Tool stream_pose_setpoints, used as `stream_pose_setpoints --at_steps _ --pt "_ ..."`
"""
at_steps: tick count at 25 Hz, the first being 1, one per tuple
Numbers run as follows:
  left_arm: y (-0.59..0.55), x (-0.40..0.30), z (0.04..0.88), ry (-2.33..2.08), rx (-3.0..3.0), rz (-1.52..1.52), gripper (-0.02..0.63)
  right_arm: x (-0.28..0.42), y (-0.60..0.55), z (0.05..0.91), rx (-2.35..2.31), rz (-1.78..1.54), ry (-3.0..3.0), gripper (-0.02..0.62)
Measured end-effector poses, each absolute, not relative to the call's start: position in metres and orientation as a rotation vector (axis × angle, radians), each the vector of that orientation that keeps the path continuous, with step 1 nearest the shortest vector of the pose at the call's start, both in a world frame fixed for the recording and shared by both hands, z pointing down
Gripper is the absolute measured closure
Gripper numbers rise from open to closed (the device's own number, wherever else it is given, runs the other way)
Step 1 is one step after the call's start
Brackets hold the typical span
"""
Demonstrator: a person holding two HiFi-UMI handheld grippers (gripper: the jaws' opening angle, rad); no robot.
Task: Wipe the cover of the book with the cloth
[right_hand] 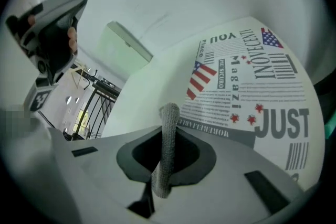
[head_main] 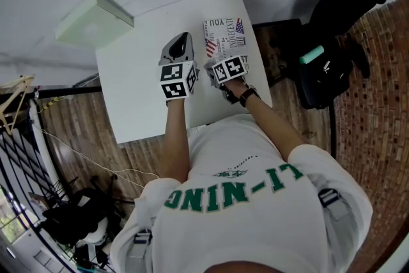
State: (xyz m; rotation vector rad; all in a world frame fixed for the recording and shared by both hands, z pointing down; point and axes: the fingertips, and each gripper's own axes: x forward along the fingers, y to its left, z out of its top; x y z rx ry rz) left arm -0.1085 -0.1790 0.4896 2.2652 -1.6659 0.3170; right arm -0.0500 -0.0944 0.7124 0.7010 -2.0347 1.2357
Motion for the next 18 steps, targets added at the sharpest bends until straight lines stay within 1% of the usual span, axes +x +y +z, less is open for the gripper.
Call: stream_pose_setpoints --at_steps 3,5,13,16,18 --pt "-0.177 -0.113 0.491 -1.676 2.253 0.321 0.592 -0.045 -0.094 0.717 0.723 1.238 -2.027 0.563" --pt "-0.177 -0.115 0.492 -1.677 2.248 0.323 0.592 -0.03 -0.099 0.717 0.77 1.265 -2.019 0.563" --pt "-0.18 -0.099 0.501 -1.62 2.27 0.328 0.592 0.083 -0.116 0.718 1.087 1.402 -1.915 0.563" --pt "-0.179 -0.093 0.501 -1.608 2.281 0.331 0.592 0.11 -0.117 0.717 1.16 1.437 -1.889 0.563" --pt "-0.178 -0.092 0.501 -1.608 2.283 0.33 0.592 0.115 -0.118 0.717 1.181 1.44 -1.876 0.563"
